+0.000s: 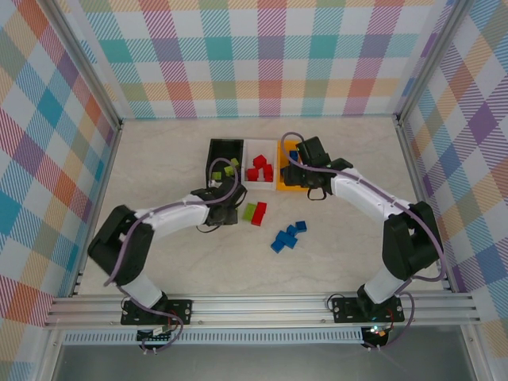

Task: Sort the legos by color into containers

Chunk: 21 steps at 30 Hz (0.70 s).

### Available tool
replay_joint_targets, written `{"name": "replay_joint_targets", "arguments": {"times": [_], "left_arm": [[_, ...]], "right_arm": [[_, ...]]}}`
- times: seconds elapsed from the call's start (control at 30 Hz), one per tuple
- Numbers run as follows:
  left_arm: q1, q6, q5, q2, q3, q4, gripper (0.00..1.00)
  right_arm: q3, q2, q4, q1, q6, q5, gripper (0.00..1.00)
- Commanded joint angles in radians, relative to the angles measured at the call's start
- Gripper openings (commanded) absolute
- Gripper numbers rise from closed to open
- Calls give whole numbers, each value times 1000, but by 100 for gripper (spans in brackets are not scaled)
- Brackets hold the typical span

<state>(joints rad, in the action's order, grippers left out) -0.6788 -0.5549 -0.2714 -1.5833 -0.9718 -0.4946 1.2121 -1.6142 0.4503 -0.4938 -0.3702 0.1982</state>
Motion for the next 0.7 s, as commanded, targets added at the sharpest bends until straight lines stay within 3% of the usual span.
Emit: {"name": "replay_joint_targets", "arguments": {"times": [0.0, 0.17, 0.53, 0.6, 0.63, 0.67], "left_arm": [[6, -29, -34, 105, -38, -71, 35], [105, 14, -78, 21, -232, -88, 35], [196, 46, -182, -427, -733, -188, 35], [197, 43, -190, -471, -789, -212, 38], [196, 39, -188, -489, -814, -225, 43], [196, 34, -182, -499, -831, -235, 55]], "right_arm": [[-14, 39, -23, 11, -18, -15, 67], [-25, 36, -29, 10, -28, -19, 67], [-34, 59, -12, 12, -36, -37, 67], [-42, 67, -7, 12, -36, -47, 67], [-51, 74, -5, 12, -36, -53, 67], [-61, 84, -6, 12, -35, -65, 68]]}}
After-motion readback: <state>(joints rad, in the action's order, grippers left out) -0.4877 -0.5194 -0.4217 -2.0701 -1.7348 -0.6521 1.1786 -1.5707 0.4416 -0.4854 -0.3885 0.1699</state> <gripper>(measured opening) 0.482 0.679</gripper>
